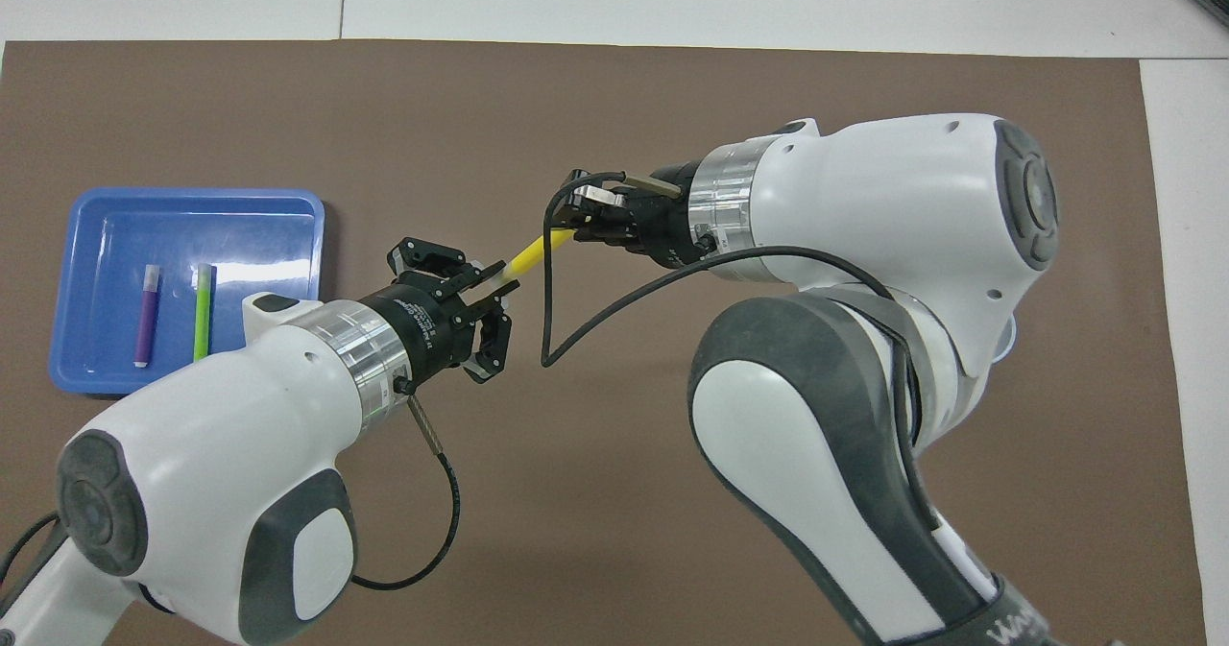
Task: Transfer and insert pens with both arms
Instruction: 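Open the left gripper to release the yellow pen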
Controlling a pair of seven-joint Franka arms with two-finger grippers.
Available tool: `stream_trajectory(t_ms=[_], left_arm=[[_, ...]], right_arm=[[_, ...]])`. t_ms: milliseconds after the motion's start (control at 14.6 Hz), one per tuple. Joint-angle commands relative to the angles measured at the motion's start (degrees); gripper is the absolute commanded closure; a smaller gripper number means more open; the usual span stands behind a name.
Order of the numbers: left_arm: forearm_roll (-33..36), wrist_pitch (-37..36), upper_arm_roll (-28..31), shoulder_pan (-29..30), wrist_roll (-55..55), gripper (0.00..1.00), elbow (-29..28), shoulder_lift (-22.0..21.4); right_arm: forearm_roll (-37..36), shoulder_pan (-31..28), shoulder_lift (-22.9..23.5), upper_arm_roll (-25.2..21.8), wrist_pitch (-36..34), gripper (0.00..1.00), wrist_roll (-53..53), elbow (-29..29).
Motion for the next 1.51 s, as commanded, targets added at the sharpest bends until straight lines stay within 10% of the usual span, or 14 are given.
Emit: stream_trajectory(t_ms=[0,343,891,1233,1439], left_arm=[[1.09,0.79,0.46,-0.75,-1.83,1.00,-1.96,-2.29],[1.00,0.70,0.11,-0.75,-1.92,1.00,-1.96,-2.29],[2.40,0.88,0.02,-0.66,-1.83,1.00,-1.87,-2.29],[2.76,0.88,0.02,-0.49,-1.83,0.00,-1.78,-2.29],[2.85,0.96,0.02,-0.49,-1.83,0.00,-1.78,-2.29]], right_arm=[[0.14,-0.53,0.16,0.35,1.73,0.82,0.20,0.19],[0.15,-0.53,0.24,0.43,2.44,1.00,0.20,0.19],[0.23,-0.62,0.15,0.43,2.44,1.00,-0.06,0.19],[0.15,-0.62,-0.02,0.43,2.36,1.00,0.03,0.19],[-1.16,-0.62,-0.20,0.08,1.40,1.00,-1.11,0.01]])
